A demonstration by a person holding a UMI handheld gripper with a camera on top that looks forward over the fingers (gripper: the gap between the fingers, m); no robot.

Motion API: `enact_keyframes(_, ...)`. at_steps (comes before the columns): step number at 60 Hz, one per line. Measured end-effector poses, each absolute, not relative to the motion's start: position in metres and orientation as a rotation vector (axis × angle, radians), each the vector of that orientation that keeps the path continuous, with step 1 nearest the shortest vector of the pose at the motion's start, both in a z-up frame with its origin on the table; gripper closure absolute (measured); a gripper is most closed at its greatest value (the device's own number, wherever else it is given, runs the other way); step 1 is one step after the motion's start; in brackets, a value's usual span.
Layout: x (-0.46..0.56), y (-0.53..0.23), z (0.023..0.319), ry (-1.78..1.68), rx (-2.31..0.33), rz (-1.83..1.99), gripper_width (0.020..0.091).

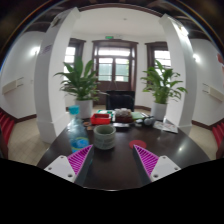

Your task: Pour water

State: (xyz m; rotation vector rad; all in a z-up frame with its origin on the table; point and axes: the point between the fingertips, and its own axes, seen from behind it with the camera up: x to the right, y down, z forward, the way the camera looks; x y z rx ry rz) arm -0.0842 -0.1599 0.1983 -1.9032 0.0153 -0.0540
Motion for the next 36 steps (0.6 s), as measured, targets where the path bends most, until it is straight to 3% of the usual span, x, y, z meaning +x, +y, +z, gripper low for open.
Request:
enact_keyframes(12,-0.155,-0.145,0.198,-0.114,-1.873,0.126,0.0298)
enact_keyframes(36,-0.147,-0.053,0.256,-0.053,-1.782,0.093,0.0302)
